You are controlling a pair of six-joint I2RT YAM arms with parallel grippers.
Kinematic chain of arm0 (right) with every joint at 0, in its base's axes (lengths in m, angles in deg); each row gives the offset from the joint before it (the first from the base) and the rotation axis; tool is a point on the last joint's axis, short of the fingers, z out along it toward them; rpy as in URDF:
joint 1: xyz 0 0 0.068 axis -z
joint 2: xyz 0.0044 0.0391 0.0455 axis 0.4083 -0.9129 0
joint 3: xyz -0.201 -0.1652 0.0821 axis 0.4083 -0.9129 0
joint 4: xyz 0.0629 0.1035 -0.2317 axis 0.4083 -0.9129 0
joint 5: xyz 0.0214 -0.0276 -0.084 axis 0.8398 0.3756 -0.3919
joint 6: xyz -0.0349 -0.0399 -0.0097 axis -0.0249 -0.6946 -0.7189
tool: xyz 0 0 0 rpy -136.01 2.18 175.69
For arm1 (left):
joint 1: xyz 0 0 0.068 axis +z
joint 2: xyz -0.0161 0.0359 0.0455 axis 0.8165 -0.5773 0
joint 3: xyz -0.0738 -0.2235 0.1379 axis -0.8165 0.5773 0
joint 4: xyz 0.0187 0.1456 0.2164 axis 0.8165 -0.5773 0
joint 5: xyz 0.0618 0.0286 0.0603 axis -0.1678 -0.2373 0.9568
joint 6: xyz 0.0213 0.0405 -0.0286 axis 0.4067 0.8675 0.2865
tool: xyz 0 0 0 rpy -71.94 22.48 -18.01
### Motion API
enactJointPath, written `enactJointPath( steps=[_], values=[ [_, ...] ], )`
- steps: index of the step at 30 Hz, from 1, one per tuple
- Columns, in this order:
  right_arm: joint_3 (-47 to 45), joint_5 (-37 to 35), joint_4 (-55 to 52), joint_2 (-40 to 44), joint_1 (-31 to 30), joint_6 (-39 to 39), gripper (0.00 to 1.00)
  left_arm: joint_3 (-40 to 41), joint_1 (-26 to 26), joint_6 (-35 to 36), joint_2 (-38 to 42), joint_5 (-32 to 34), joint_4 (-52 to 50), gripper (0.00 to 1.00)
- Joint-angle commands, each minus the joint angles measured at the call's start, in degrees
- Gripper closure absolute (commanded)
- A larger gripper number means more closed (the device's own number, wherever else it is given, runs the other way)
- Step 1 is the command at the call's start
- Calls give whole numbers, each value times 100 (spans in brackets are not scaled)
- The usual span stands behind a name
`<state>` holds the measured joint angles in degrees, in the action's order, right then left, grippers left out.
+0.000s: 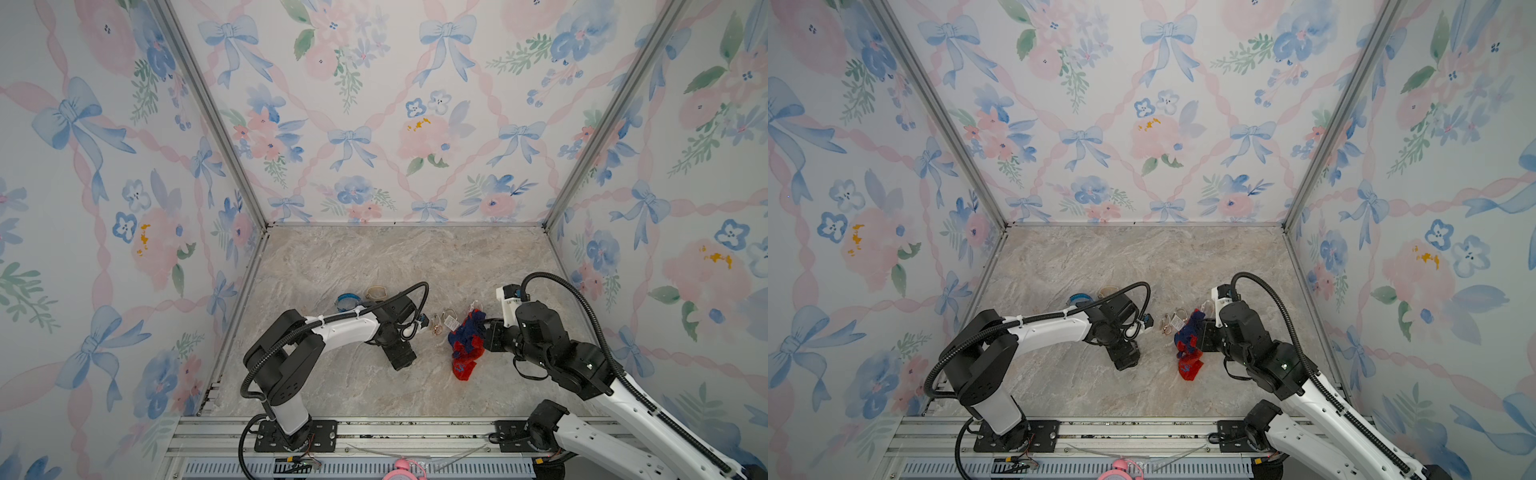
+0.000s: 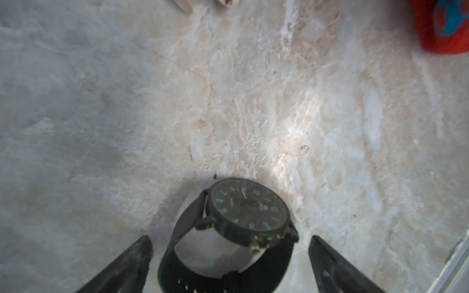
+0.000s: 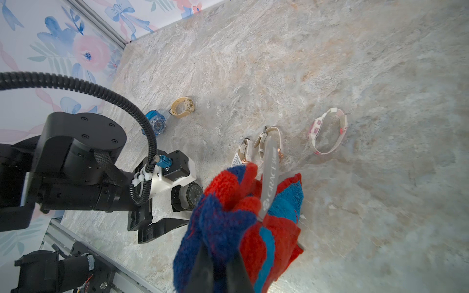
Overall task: Wipe the watch dial
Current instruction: Pick up the watch at the center of the board.
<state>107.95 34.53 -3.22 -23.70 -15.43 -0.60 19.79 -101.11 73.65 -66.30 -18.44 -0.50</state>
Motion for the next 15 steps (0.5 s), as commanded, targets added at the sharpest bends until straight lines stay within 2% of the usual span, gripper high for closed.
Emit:
enactJointPath(
  steps=[1,4,8,15],
  values=[
    [-23,52,109,60,82,14,100,-111,-16,123,-116,114,-117,2],
    [-52,74,148,60,90,23,100,-102,-26,176,-193,91,-133,8],
    [-82,108,194,37,103,34,100,-104,-11,197,-251,122,-124,26],
    [-103,155,277,-45,104,56,100,-131,48,213,-285,125,-131,49]
  ],
)
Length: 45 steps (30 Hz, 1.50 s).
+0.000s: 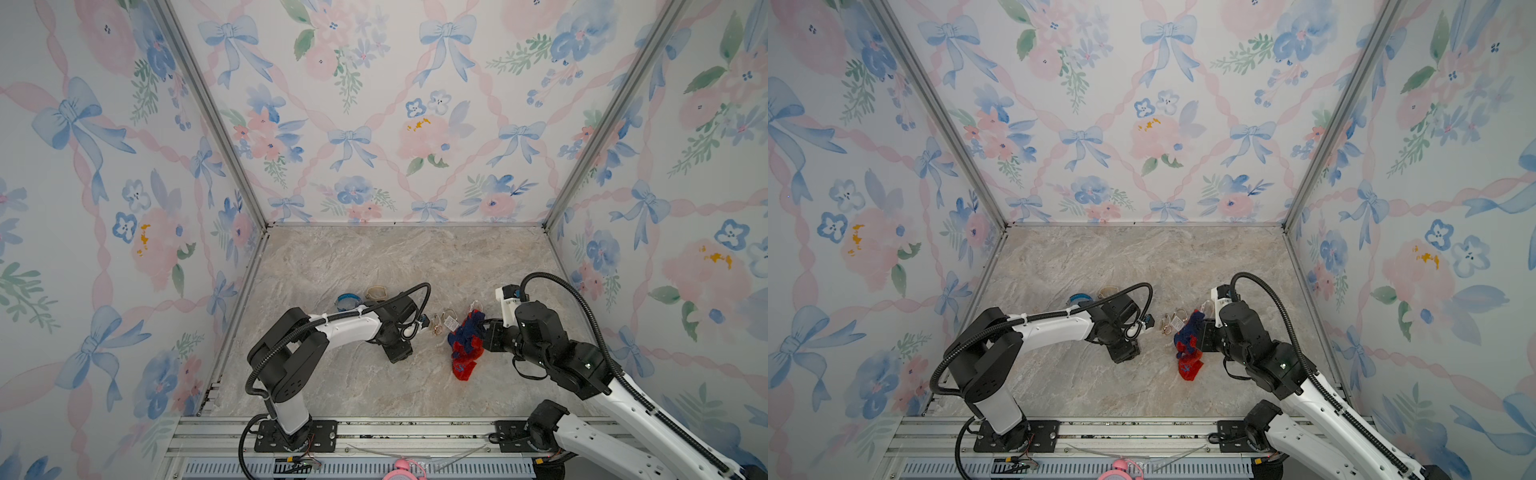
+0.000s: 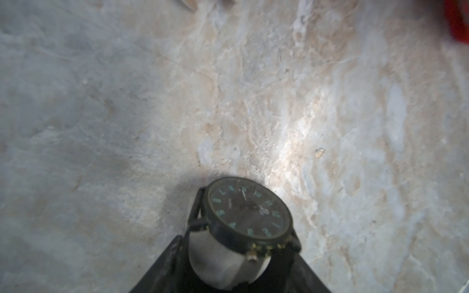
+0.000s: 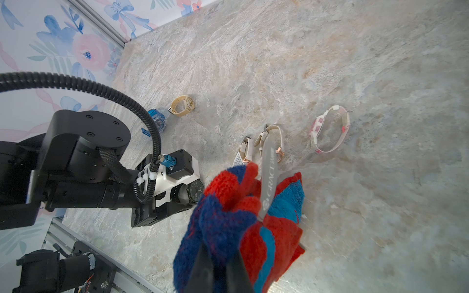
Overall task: Wipe the watch dial
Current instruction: Pick up the watch at the center of the board, then wipe the dirt from the watch dial.
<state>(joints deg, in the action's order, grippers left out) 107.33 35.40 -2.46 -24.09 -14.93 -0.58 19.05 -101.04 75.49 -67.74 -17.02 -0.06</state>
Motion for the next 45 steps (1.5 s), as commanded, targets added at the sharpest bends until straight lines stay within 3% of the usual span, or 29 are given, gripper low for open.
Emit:
enactJointPath(
  steps=[1,5,19,26,33,39,45],
  values=[
    [-50,73,215,-15,53,47,100,-55,54,32,-153,-27,-168,55],
    [-76,81,235,-15,60,58,100,-46,101,28,-171,-114,-169,69],
    [-138,244,388,-28,53,52,100,36,120,95,236,79,-20,91],
    [-24,760,701,-297,-55,-55,100,803,130,246,1723,99,1339,91],
    [422,1146,923,-911,-595,-294,100,2768,157,410,4057,-328,3994,93],
    [923,1027,840,-1554,-1159,-537,100,3019,144,549,4283,-399,4089,93],
    [1343,1030,872,-2148,-1344,-643,100,3124,90,782,4247,-592,4346,92]
  ],
)
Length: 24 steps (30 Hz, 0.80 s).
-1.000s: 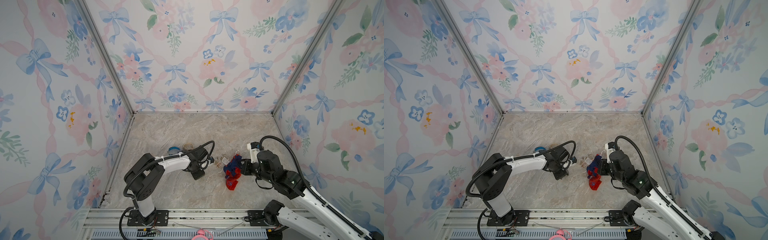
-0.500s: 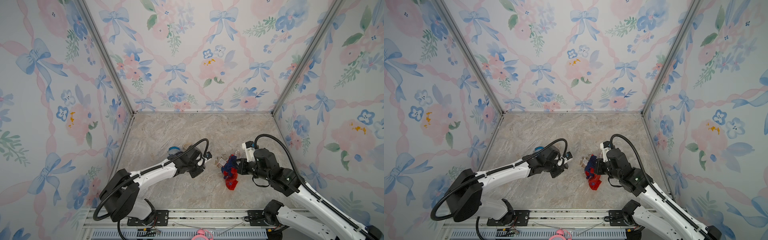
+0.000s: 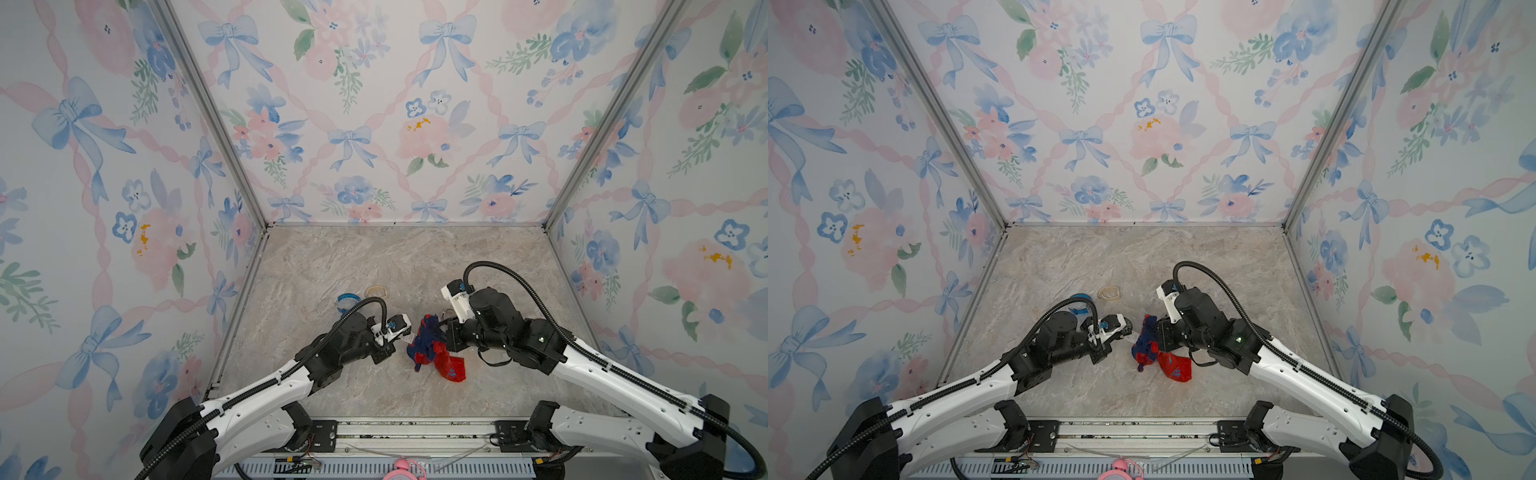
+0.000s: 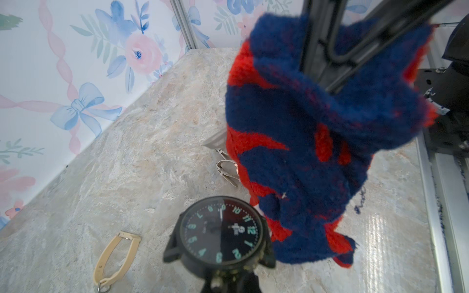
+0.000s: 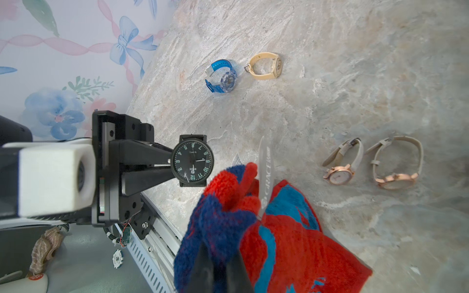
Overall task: Wipe the watch dial
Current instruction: Wipe the dirt from the watch dial.
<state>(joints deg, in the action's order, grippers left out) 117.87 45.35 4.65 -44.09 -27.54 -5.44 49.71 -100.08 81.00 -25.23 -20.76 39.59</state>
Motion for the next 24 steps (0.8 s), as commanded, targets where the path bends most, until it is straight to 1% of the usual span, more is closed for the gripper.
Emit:
enactJointPath(
  steps=[1,9,14,20,24],
  values=[
    [362,79,170,-263,-88,-162,100,38,-35,302,-11,-230,378,92],
    [856,424,306,-1064,-226,-135,100,129,-268,1091,153,-606,339,88],
    [1108,432,309,-1490,-412,-137,100,95,-311,1171,101,-596,340,89],
    [1049,346,218,-1480,-374,-147,100,142,-317,1216,213,-471,348,90],
    [828,407,25,-1399,-41,-159,100,153,-339,1268,267,-568,342,91]
  ],
)
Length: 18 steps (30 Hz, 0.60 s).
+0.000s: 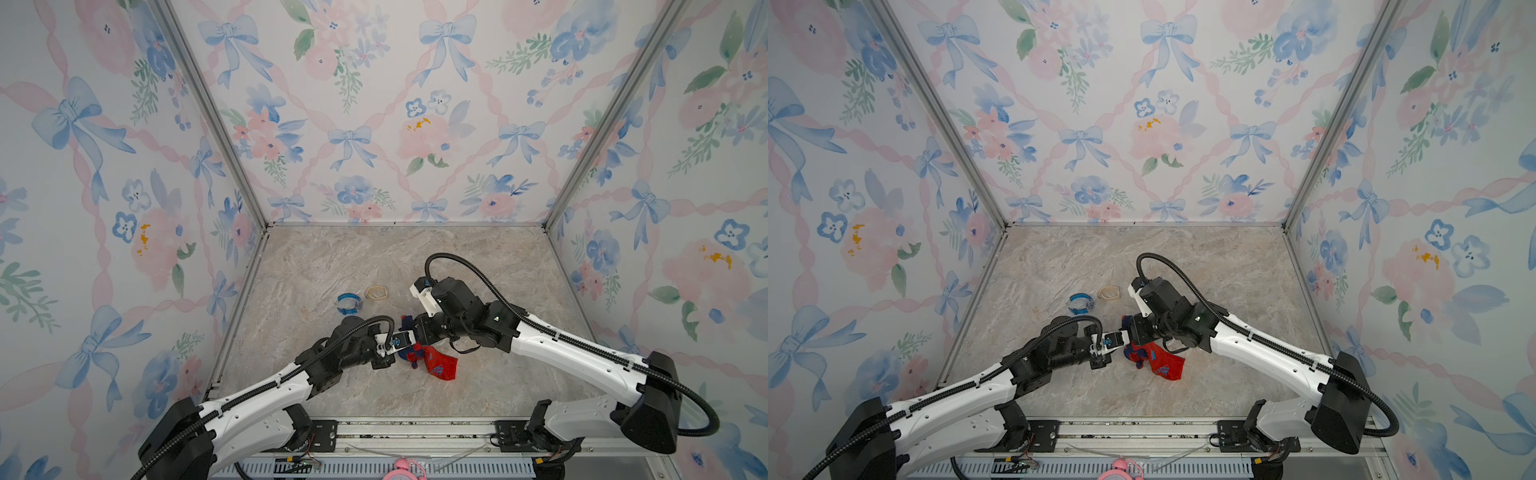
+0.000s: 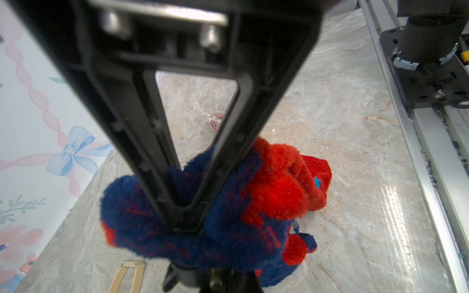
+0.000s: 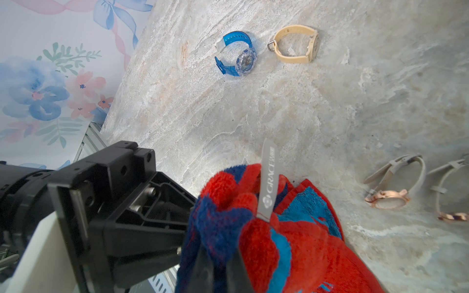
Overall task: Wipe the watch dial
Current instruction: Wipe the dirt from the watch dial.
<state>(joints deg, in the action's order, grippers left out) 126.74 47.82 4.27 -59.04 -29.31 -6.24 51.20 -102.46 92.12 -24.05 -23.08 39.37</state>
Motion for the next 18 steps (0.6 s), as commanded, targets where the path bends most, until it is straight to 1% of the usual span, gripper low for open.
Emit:
enactJointPath(
  steps=[1,6,9,10,13,18],
  values=[
    [-119,238,1,90,266,-77,100,12,-109,166,168,-366,363,90],
    [-367,405,-282,266,626,-193,100,81,-127,274,312,-325,358,90],
    [-373,454,-473,389,686,-282,100,117,-127,286,373,-289,356,89],
    [-356,486,-510,459,691,-307,100,130,-125,434,369,-296,358,89],
    [-304,492,-510,751,616,-308,100,152,-125,512,334,-335,363,89],
    [-177,141,-643,1175,307,-280,100,161,-92,583,239,-264,370,90]
  ],
)
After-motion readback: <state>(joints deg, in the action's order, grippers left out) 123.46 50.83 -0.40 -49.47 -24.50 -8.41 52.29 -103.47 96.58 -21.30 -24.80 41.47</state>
